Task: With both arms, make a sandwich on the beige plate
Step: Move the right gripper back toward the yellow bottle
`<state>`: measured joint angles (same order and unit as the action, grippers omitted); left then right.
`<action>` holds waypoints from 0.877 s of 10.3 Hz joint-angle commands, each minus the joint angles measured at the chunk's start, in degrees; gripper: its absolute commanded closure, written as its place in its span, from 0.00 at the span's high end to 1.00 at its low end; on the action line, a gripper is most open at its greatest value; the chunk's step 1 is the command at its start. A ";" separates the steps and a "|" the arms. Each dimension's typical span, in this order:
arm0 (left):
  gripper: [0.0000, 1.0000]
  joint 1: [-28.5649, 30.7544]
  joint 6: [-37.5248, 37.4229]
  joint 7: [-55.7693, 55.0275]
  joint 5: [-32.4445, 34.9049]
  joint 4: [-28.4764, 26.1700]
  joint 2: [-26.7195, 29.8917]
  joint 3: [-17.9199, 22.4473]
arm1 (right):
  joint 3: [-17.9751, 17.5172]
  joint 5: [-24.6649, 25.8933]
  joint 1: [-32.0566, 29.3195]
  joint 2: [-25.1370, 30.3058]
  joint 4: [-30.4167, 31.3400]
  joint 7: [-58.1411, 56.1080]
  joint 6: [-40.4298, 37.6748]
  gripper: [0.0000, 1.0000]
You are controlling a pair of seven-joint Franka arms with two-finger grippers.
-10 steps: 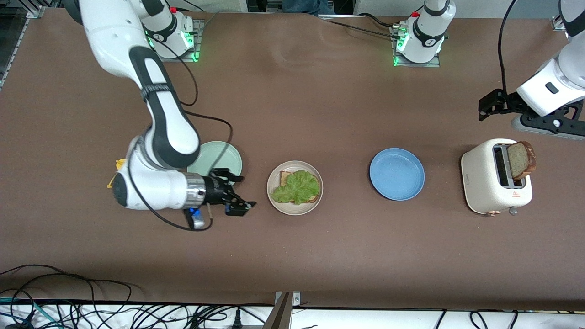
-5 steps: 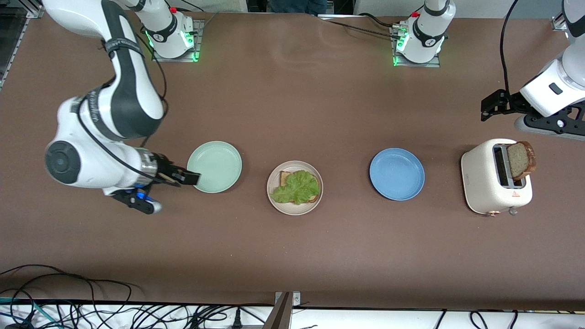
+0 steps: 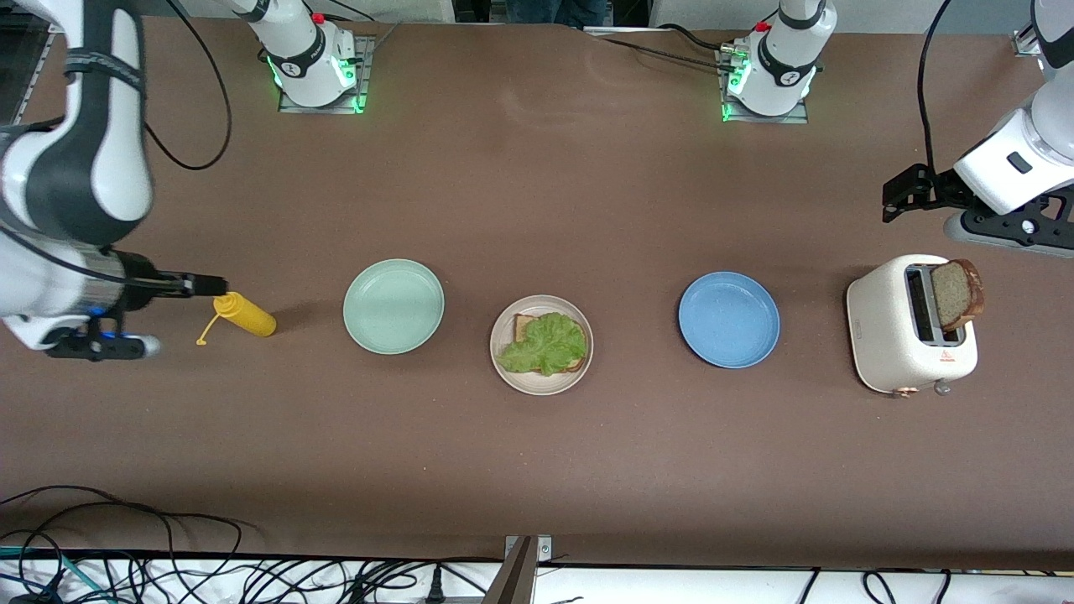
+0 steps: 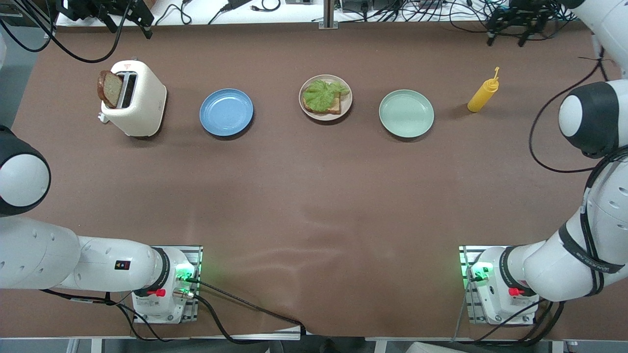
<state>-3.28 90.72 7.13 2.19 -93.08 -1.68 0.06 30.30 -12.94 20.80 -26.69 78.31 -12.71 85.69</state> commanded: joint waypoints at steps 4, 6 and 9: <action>1.00 0.11 -1.24 -0.01 -0.96 0.27 0.45 0.03 | 10.02 -5.21 0.64 2.34 16.49 -30.73 15.44 1.00; 1.00 0.11 -1.68 -0.01 -0.96 0.27 0.45 0.03 | 11.62 -13.82 -1.28 2.17 21.95 -45.65 20.11 1.00; 1.00 0.11 -1.68 -0.01 -1.05 0.27 0.45 0.03 | 11.54 -29.64 -5.68 -2.91 23.82 -66.84 20.84 1.00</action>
<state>-3.27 89.87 7.13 2.19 -93.09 -1.69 0.06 41.91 -37.10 16.33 -27.74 101.43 -71.14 105.79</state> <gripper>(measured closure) 0.000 0.000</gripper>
